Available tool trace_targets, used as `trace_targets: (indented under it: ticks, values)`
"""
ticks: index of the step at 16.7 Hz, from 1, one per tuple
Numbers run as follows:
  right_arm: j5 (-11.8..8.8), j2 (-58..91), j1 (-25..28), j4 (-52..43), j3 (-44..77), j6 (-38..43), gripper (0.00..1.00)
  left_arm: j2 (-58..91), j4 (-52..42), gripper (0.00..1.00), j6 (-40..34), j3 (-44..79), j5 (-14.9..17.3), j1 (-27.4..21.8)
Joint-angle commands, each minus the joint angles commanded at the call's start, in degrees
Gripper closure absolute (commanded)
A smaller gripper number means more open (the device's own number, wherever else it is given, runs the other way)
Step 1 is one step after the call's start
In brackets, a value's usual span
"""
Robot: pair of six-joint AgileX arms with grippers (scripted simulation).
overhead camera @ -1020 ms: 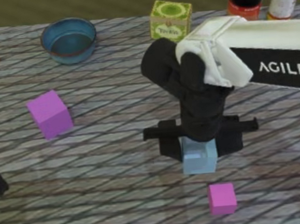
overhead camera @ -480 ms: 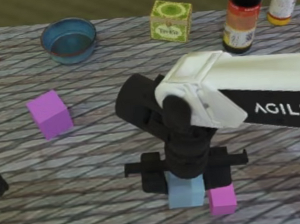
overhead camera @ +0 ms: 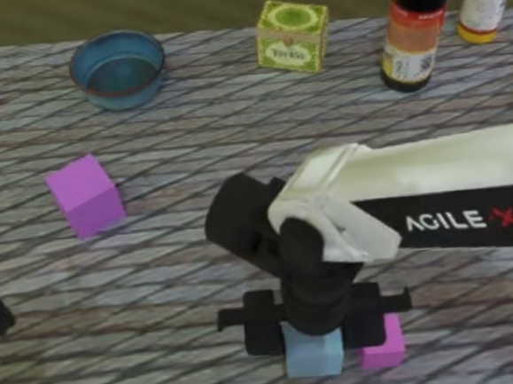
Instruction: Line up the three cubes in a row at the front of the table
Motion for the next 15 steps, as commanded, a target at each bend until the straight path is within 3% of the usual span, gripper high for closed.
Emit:
trace_targets:
  ticks: [6, 15]
  values:
    - [0.06, 0.99, 0.11, 2.12, -1.37, 0.02, 1.0, 0.0, 0.0, 0.0, 0.0, 0.0, 0.0, 0.0]
    - [0.06, 0.99, 0.11, 2.12, -1.37, 0.02, 0.32, 0.0, 0.0, 0.0, 0.0, 0.0, 0.0, 0.0]
